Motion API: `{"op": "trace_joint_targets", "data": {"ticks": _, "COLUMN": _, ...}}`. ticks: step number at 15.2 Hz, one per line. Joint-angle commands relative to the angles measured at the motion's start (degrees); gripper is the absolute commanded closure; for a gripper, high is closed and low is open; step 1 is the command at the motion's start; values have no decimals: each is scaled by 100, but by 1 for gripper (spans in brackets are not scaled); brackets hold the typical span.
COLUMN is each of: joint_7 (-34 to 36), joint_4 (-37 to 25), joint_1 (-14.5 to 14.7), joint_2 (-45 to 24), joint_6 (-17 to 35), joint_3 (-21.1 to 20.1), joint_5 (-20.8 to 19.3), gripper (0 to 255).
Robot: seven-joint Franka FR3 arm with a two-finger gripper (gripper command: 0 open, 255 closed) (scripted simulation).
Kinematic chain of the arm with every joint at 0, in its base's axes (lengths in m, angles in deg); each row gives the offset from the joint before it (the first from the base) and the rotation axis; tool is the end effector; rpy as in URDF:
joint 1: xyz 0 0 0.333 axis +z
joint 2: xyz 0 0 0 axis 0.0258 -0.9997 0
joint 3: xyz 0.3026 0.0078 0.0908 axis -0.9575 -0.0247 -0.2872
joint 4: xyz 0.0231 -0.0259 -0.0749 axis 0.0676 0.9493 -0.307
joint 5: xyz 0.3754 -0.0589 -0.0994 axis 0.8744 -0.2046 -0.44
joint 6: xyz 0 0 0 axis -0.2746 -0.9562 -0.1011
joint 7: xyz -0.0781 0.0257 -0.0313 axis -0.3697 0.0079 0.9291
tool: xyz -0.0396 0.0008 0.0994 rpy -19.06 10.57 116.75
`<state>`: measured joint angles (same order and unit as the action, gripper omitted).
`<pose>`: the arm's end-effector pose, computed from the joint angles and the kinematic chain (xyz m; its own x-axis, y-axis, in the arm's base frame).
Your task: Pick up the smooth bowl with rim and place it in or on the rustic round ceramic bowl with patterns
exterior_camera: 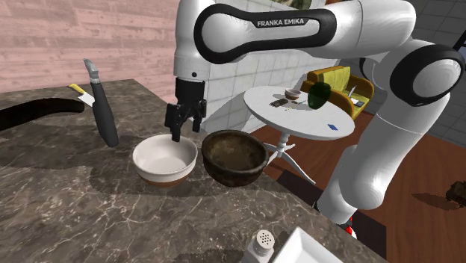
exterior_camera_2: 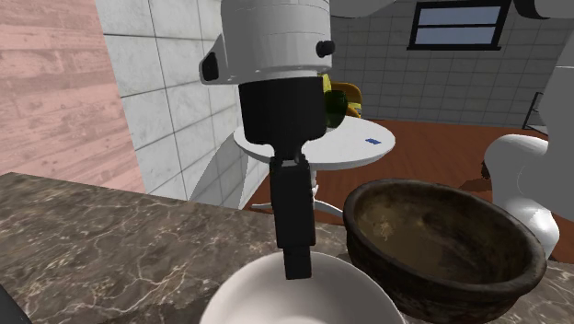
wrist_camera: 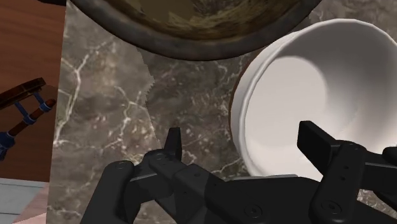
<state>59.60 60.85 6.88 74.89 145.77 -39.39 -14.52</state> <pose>0.4735 0.2850 0.5272 0.9772 0.1967 -0.0796 0.1805 -0.9677 -0.1760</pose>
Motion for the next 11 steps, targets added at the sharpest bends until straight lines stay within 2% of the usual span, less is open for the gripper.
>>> {"op": "trace_joint_targets", "data": {"ticks": 1, "joint_7": 32, "joint_4": 70, "joint_1": 27, "joint_2": -56, "joint_6": 133, "joint_3": -30, "joint_5": -8, "gripper": 0}}
{"op": "trace_joint_targets", "data": {"ticks": 5, "joint_7": 27, "joint_4": 379, "joint_1": 59, "joint_2": -89, "joint_6": 480, "joint_3": -63, "joint_5": 2, "gripper": 0}}
{"op": "trace_joint_targets", "data": {"ticks": 11, "joint_7": 27, "joint_4": 379, "joint_1": 59, "joint_2": -89, "joint_6": 480, "joint_3": -63, "joint_5": 2, "gripper": 0}}
